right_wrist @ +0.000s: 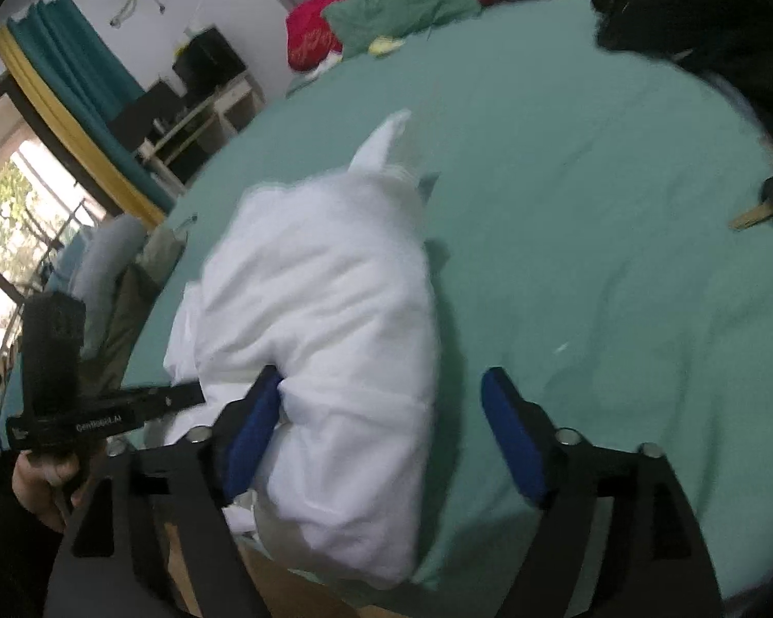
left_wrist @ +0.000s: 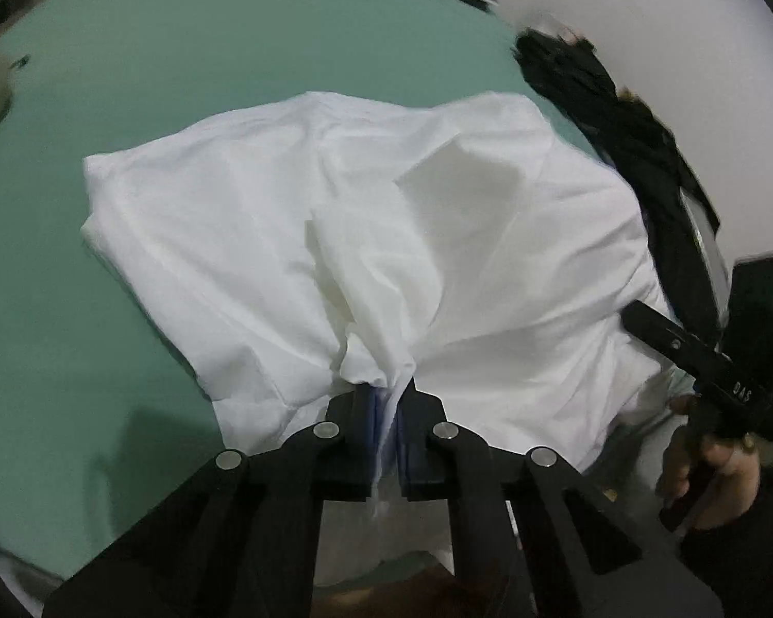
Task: Fold large clothes
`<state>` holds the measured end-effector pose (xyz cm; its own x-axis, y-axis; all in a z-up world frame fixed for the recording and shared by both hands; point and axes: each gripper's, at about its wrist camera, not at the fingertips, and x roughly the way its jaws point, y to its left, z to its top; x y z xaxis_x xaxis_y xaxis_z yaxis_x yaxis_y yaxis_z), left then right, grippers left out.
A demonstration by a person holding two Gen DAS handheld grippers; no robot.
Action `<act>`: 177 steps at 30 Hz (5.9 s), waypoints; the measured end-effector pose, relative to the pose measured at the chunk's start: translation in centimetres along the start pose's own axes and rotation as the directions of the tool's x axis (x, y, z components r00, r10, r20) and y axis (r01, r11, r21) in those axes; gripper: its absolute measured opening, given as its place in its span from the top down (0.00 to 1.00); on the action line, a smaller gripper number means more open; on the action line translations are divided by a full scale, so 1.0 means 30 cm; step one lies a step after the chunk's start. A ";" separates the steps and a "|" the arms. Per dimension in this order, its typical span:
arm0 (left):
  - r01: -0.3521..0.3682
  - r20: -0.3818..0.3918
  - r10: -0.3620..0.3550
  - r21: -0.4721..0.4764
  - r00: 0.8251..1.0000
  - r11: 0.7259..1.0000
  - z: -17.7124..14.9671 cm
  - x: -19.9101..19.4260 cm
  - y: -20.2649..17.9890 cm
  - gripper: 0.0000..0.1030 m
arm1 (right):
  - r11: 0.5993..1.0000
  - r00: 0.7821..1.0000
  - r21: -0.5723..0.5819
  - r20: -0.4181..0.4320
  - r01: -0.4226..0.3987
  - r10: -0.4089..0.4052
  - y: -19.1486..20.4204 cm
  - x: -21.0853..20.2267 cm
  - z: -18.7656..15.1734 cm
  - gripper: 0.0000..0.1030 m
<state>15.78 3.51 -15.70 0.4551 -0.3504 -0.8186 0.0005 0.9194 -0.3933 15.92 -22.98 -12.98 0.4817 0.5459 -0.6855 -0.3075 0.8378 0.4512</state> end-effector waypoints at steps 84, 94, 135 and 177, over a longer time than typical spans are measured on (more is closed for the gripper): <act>0.184 0.163 -0.182 0.002 0.970 0.983 -0.033 -0.107 -0.078 0.77 | 0.963 0.961 0.027 0.066 -0.270 0.268 0.045 0.034 0.041 0.66; 0.227 0.252 -0.237 0.068 0.938 0.972 -0.001 -0.275 -0.136 0.77 | 0.955 0.938 -0.066 0.175 -0.291 0.298 0.162 -0.115 0.085 0.67; -0.221 0.198 0.260 -0.198 0.945 0.955 0.233 -0.921 1.019 0.64 | 0.867 0.866 0.066 -0.054 -0.494 0.498 1.221 0.797 0.171 0.58; -0.353 0.393 0.415 -0.223 0.821 0.909 -0.148 -1.031 0.462 0.44 | 0.955 0.967 -0.153 -0.057 -0.253 0.247 0.794 0.240 0.079 0.14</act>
<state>-2.26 26.30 2.32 0.7234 0.1640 -0.6707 -0.3585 0.9194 -0.1619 14.01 0.88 -5.82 0.3434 0.7354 -0.5842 -0.5413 0.6633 0.5167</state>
